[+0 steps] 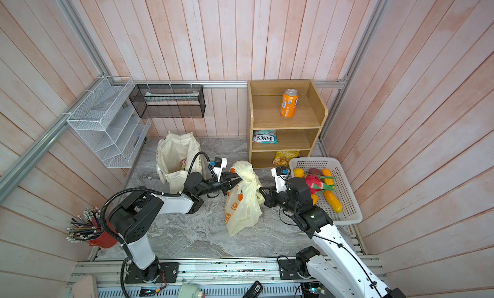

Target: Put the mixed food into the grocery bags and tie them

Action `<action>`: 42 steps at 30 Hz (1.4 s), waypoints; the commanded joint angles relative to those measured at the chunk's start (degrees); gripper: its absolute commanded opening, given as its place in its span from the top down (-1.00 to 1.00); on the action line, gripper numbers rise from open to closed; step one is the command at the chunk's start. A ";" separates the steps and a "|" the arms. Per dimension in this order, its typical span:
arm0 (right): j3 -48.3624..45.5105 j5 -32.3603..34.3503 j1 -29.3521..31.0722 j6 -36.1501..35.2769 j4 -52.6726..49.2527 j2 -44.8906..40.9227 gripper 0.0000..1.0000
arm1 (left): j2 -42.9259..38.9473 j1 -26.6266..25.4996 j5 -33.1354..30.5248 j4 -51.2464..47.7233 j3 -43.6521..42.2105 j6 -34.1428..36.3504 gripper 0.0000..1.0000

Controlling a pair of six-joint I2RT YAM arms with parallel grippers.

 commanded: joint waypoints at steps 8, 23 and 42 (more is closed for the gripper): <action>2.50 -6.86 -7.62 3.45 6.43 0.63 0.24 | -2.80 0.85 -0.72 -4.16 0.21 1.51 1.00; 2.70 1.33 -3.72 2.78 -5.14 -5.30 0.11 | -2.10 1.26 0.29 -3.75 0.93 1.53 1.00; 6.18 12.12 2.14 -0.07 -6.15 -0.03 0.57 | -2.02 1.34 0.41 -3.53 0.77 1.30 1.00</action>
